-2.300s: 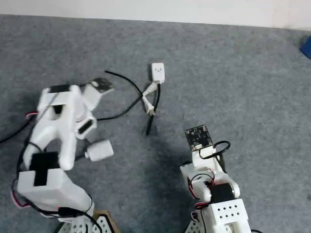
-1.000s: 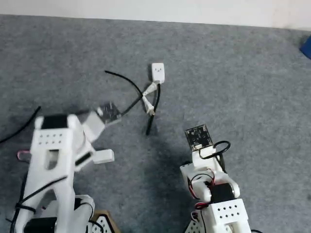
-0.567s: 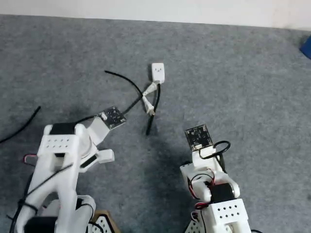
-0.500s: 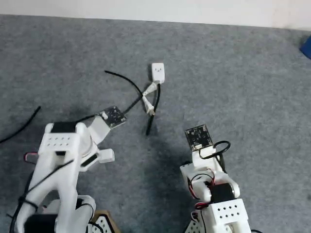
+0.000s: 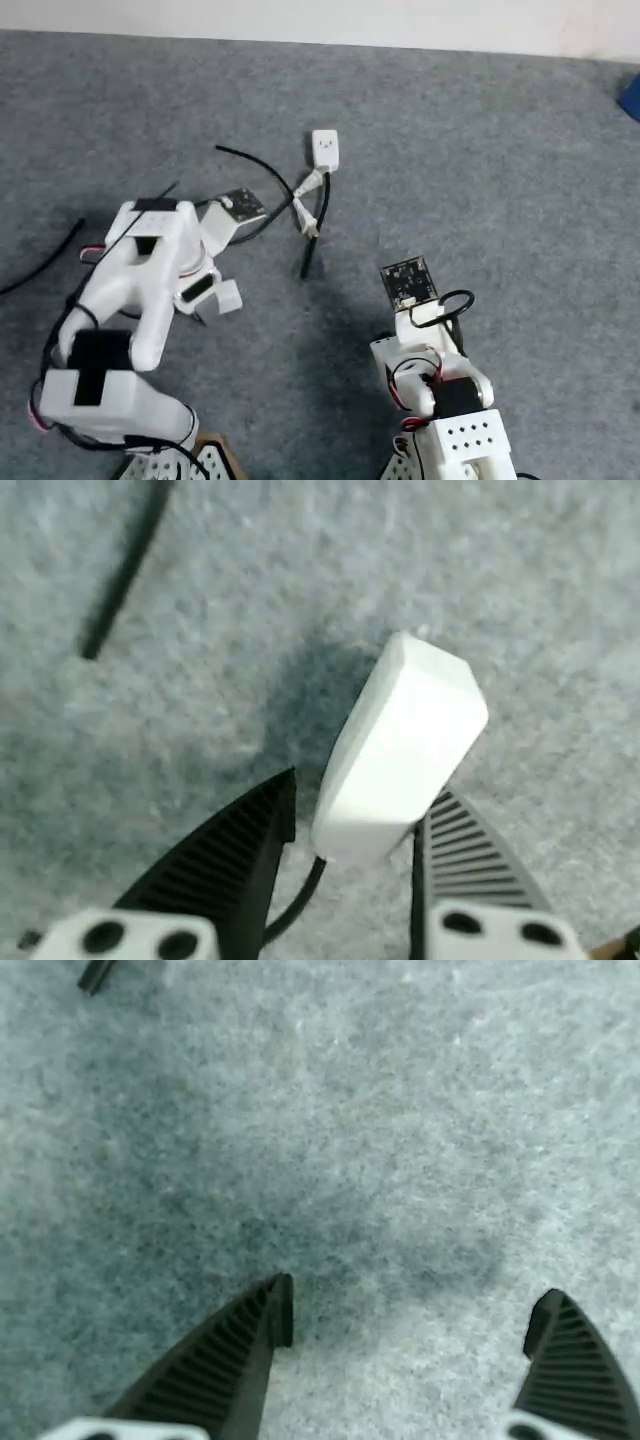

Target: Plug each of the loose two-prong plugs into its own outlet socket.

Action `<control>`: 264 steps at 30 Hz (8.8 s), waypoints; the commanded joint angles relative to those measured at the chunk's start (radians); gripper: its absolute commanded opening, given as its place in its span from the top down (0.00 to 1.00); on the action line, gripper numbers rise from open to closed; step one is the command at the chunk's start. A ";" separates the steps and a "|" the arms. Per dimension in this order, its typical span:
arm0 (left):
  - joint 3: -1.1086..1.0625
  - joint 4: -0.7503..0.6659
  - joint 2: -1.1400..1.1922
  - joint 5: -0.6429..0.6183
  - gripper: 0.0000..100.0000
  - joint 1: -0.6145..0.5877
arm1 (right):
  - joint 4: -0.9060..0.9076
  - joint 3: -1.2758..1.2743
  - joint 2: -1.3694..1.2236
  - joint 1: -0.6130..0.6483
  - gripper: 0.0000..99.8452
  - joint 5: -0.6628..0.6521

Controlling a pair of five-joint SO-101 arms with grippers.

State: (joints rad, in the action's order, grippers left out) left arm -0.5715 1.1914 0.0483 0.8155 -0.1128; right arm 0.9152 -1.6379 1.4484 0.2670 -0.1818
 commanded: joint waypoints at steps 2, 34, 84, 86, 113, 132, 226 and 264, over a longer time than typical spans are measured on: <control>0.122 -0.008 0.038 -0.012 0.81 0.042 | 0.004 0.050 -0.007 0.010 0.64 -0.009; 0.822 0.181 0.507 -0.058 0.81 -0.111 | 0.004 0.050 -0.007 0.010 0.64 -0.009; -0.045 0.198 -0.338 0.189 0.73 0.430 | 0.315 0.526 -0.076 -0.170 0.64 -0.146; -0.028 0.195 -0.338 0.180 0.73 0.398 | 0.377 0.624 -0.157 -0.156 0.64 -0.166; -0.220 0.149 -0.343 0.028 0.73 0.564 | 0.226 0.969 -0.967 -0.366 0.64 0.029; -0.136 0.069 -0.335 0.021 0.73 0.535 | 0.229 0.941 -0.966 -0.317 0.64 0.026; -1.122 -0.272 -1.860 -0.259 0.85 0.179 | 0.189 0.045 0.367 -0.269 0.88 -0.097; -0.217 0.425 -0.351 0.115 0.85 0.498 | -0.031 0.682 -1.003 -0.352 0.88 0.075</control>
State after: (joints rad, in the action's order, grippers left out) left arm -0.6743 1.6840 -0.2386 0.8846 0.3353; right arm 0.9014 -1.0012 0.4465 -0.0199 -0.1174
